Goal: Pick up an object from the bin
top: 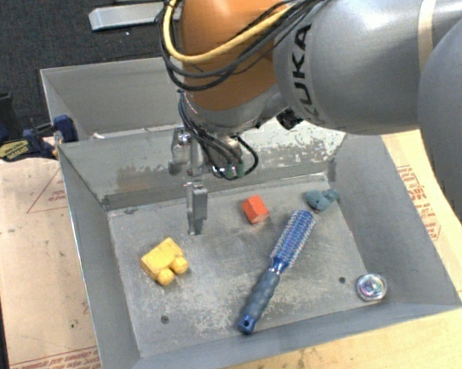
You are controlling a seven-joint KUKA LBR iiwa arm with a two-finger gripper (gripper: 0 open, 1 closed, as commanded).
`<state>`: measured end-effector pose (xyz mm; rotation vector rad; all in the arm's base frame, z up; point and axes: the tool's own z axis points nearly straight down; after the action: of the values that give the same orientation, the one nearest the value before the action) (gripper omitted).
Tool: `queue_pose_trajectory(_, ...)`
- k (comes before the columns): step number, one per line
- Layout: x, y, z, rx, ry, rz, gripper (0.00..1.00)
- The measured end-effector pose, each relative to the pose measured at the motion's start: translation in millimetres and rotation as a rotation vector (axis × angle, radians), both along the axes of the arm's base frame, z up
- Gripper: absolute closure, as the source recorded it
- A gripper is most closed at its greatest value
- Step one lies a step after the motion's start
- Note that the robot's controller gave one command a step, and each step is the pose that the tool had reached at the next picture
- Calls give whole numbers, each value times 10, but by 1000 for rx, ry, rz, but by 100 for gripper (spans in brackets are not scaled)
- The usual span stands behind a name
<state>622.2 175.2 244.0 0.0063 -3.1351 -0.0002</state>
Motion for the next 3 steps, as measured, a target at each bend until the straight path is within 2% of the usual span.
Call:
queue_pose_trajectory(1, -159, 118, -1721, 5, -19, 296, 0)
queue_pose_trajectory(2, -289, 153, -1429, 3, -11, 567, 0)
queue_pose_trajectory(3, -281, 72, -1428, 3, -8, 457, 0)
